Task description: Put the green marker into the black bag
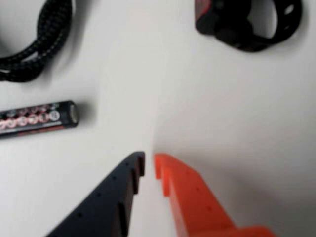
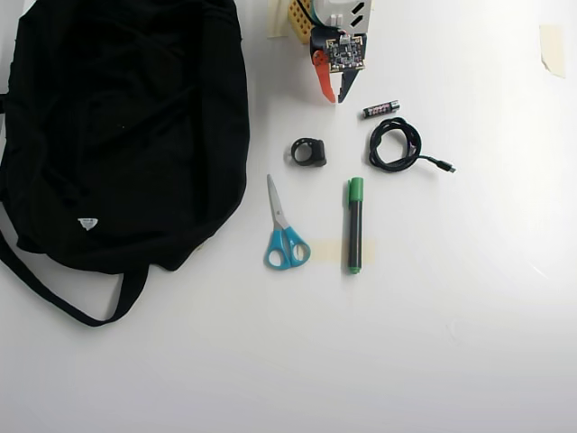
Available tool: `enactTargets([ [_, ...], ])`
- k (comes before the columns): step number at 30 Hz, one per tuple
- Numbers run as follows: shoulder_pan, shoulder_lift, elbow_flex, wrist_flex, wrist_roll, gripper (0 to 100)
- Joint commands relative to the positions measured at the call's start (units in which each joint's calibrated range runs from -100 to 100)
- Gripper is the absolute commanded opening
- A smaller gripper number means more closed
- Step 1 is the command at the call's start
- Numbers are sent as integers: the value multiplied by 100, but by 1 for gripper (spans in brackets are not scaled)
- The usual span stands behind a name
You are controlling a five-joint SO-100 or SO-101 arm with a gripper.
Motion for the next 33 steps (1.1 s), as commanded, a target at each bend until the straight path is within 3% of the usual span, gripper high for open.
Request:
enactTargets([
  [1,-18,-58,164,120,21,2],
  [22,-70,83,-420,-44,-5,2],
  [33,-78,2083,-2666,-44,-15,2],
])
